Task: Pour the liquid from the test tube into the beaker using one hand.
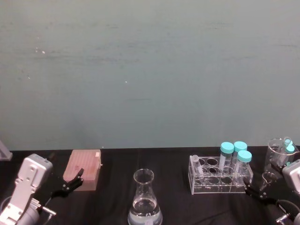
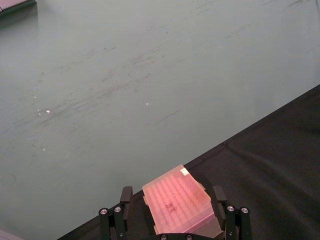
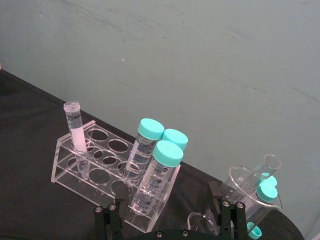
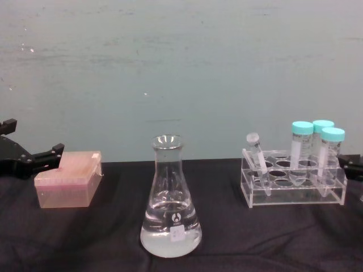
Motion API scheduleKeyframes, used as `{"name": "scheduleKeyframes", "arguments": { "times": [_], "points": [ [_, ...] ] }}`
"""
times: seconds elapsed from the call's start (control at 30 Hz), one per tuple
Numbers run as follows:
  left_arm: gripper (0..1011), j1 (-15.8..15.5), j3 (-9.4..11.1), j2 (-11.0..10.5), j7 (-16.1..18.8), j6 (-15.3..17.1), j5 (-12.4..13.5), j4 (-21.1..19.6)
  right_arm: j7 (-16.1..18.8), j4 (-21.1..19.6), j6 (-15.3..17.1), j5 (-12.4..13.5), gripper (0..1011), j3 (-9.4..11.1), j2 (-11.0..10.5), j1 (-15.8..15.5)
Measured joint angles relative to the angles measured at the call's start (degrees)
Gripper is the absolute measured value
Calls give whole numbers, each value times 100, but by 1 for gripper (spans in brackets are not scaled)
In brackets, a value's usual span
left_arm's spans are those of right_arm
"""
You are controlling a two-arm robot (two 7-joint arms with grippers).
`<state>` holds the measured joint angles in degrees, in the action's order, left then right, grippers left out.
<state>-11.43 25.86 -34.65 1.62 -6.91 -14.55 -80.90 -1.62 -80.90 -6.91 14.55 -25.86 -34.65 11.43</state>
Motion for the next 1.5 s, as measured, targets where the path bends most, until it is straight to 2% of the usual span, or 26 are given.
{"name": "scheduleKeyframes", "arguments": {
  "times": [1.5],
  "points": [
    [1000,0,0,0,0,0,0,0,0,0,0,0,1003,0,0,0]
  ]
}}
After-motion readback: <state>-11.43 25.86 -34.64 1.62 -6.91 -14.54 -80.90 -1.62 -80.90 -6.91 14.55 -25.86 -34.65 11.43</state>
